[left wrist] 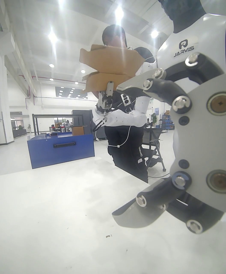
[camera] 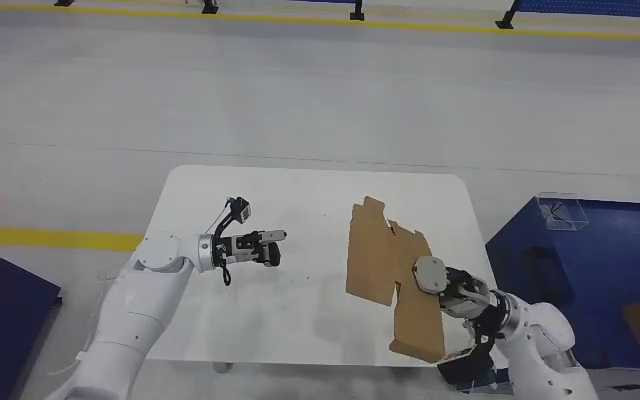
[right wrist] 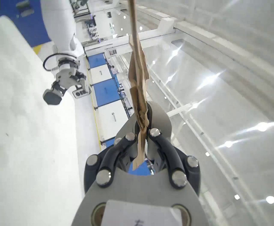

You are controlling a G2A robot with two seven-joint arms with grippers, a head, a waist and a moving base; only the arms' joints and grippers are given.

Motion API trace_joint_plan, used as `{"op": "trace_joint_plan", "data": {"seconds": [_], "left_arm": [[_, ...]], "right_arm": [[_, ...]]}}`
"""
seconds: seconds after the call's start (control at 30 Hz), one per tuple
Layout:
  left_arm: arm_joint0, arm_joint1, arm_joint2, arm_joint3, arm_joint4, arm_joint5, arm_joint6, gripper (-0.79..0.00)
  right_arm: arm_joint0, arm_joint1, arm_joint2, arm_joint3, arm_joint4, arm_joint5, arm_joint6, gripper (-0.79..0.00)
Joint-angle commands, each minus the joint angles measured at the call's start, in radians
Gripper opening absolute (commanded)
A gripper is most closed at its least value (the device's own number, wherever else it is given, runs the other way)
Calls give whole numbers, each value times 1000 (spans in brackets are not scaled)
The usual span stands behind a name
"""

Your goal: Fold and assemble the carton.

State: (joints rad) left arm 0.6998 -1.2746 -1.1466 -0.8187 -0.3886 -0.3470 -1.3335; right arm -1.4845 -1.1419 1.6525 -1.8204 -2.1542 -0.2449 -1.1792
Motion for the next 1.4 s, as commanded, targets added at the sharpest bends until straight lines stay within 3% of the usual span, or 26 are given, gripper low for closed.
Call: {"op": "trace_joint_plan", "data": {"seconds": [0.0,0.13,0.23,0.3,0.47,0.63,0.7,0.83,1.2,1.3,1.37], "left_arm": [[0,0,0,0,0,0,0,0],[0,0,0,0,0,0,0,0],[0,0,0,0,0,0,0,0],[0,0,0,0,0,0,0,0],[0,0,0,0,0,0,0,0],[0,0,0,0,0,0,0,0],[0,0,0,0,0,0,0,0],[0,0,0,0,0,0,0,0],[0,0,0,0,0,0,0,0],[0,0,0,0,0,0,0,0],[0,0,0,0,0,0,0,0]], "right_arm": [[17,0,11,2,206,-177,43,-785],[43,3,24,25,625,-558,168,-785],[58,11,11,47,1002,-767,377,-785],[56,28,-58,47,1245,-767,565,-785],[64,92,-194,87,1911,-745,1175,-785],[70,149,-261,95,2553,-481,1825,-785],[70,157,-257,116,2682,-444,1960,-785],[70,161,-260,158,2831,-410,2092,-785],[68,159,-261,147,2860,-412,2094,-785],[39,159,-254,56,3025,-314,2122,-785],[23,163,-225,13,3173,-190,2153,-785]]}}
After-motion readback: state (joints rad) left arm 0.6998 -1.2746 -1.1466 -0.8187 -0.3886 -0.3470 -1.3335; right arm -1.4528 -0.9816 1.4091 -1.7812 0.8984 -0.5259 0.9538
